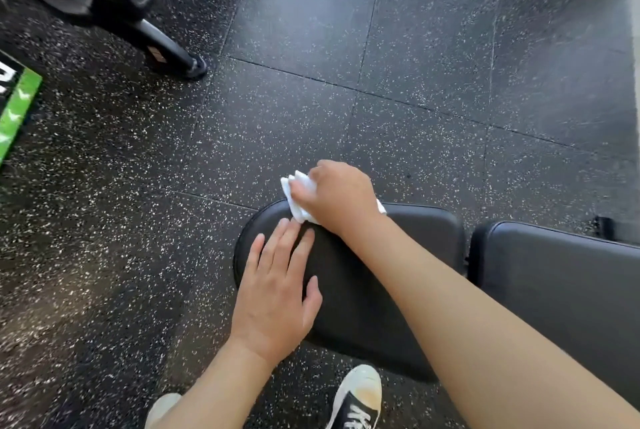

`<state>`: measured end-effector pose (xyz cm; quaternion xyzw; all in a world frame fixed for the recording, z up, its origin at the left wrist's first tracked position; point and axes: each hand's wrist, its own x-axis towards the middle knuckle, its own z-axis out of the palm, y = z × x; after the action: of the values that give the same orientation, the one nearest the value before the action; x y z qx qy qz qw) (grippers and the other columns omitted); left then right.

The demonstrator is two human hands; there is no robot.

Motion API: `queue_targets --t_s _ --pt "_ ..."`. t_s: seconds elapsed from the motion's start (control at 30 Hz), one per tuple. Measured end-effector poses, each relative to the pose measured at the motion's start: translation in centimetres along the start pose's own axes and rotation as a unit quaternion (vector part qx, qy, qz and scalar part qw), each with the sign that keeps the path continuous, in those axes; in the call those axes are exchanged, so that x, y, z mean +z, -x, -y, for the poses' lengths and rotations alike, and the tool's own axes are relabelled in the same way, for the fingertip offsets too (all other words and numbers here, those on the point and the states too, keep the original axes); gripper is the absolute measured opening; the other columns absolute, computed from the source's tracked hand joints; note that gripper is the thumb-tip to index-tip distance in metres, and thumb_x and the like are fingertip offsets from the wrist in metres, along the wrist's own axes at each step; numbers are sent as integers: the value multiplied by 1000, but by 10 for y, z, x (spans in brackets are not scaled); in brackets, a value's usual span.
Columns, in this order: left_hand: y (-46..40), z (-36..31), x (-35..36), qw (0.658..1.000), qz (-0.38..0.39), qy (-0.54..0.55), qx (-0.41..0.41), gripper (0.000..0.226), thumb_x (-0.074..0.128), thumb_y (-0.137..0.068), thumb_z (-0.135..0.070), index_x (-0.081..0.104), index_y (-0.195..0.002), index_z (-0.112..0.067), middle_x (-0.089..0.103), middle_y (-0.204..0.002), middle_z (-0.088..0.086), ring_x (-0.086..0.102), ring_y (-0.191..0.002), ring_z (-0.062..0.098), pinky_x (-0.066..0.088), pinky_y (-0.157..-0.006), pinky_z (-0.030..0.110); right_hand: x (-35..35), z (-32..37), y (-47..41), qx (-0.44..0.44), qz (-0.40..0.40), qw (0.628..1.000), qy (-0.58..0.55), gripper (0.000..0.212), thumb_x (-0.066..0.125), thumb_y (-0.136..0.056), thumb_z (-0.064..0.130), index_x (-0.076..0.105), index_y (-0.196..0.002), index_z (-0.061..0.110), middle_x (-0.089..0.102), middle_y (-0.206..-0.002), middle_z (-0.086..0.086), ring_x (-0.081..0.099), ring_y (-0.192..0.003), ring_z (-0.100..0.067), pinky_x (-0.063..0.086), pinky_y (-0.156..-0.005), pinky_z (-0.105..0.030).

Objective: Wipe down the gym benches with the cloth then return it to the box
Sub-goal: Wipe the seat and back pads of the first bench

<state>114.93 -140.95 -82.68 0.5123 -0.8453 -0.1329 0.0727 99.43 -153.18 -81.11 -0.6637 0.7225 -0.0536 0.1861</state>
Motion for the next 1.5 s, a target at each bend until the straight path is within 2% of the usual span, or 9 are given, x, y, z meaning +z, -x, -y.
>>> queue_targets --t_s 0.33,0.57,0.7,0.87,1.0,1.1,1.2,1.33,1.5 --pt "43 14 4 1000 -11 8 20 46 47 -98 -35 51 -138 -13 54 -139 11 49 -135 36 21 -126 52 27 92 6 -344 96 928 107 45 49 -101 50 62 -73 18 48 -80 6 48 -76 -20 35 -57 -31" --pt "43 3 -1 1000 15 -10 4 65 44 -98 -33 41 -160 -14 31 -170 7 26 -159 29 28 -126 57 -7 29 -26 -16 127 991 46 55 54 -96 58 55 -68 10 57 -70 -5 60 -78 -34 43 -65 -32" --pt "43 -5 -2 998 20 -47 34 69 49 -91 -28 45 -158 -13 38 -167 7 36 -154 33 33 -125 50 8 67 -14 -126 81 985 87 55 53 -96 52 55 -61 10 55 -67 -5 56 -70 -30 36 -55 -32" --pt "47 -3 3 995 5 -32 94 34 61 -86 -35 69 -114 -17 73 -108 2 70 -103 24 56 -100 39 30 127 25 -443 190 843 237 35 51 -97 41 57 -71 17 62 -75 3 62 -76 -24 45 -59 -29" --pt "51 -10 7 998 21 13 51 34 70 -77 -56 62 -89 -25 63 -78 -7 57 -74 15 45 -72 29 43 133 53 -586 249 704 314 34 51 -97 42 74 -89 17 72 -90 1 68 -89 -26 58 -72 -36" --pt "53 -17 17 999 19 -1 32 67 54 -86 -57 52 -136 -12 64 -130 7 49 -123 27 35 -116 41 39 132 28 -548 238 748 291 46 45 -99 51 68 -81 16 68 -83 0 64 -79 -27 52 -61 -34" --pt "54 -15 12 998 53 -16 25 88 42 -94 -54 20 -164 -4 21 -172 17 17 -161 32 12 -129 48 32 128 -8 -386 199 865 251 54 51 -96 54 41 -59 15 44 -59 2 55 -65 -32 37 -57 -29" --pt "55 -18 10 998 63 -25 20 88 42 -97 -54 17 -165 -4 11 -175 17 10 -162 32 12 -132 49 34 116 -23 -223 166 938 208 51 54 -92 54 50 -62 13 47 -60 -1 56 -69 -35 39 -60 -30" --pt "53 -19 7 997 78 -23 14 82 49 -93 -57 35 -153 -3 48 -157 14 39 -150 32 17 -129 48 22 100 27 -385 88 913 101 44 61 -95 54 70 -74 16 48 -77 7 47 -74 -21 39 -59 -31"
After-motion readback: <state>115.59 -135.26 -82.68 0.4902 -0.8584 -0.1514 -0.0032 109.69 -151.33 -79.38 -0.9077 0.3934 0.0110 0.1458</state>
